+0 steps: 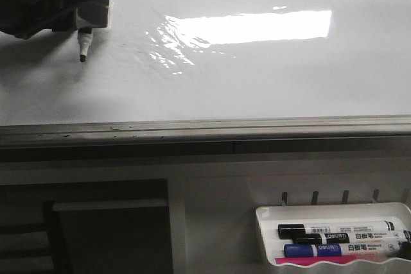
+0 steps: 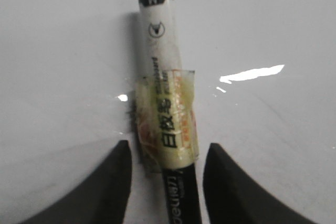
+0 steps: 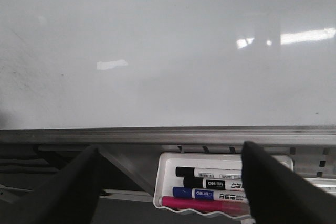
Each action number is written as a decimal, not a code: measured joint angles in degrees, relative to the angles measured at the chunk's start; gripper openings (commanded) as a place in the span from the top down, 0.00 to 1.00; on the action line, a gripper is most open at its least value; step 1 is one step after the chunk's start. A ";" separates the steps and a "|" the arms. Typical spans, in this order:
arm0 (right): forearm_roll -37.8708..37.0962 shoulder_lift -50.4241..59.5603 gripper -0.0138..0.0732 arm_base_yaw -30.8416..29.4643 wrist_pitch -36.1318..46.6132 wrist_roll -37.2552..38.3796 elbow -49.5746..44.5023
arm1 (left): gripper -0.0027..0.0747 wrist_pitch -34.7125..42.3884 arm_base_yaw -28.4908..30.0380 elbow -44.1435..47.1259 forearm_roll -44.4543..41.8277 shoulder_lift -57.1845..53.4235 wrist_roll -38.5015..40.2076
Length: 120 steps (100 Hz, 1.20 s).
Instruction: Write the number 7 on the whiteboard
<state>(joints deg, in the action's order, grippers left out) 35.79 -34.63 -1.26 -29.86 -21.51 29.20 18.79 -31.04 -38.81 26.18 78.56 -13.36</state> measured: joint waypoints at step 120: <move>27.79 -30.87 0.28 6.86 -33.30 -24.88 25.08 | 0.99 -33.74 -22.64 -1.73 -27.47 -15.37 0.00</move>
<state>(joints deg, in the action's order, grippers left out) 63.59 -65.50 5.60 -63.16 -46.40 54.28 -14.95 -53.68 -40.54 -1.29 63.19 -13.36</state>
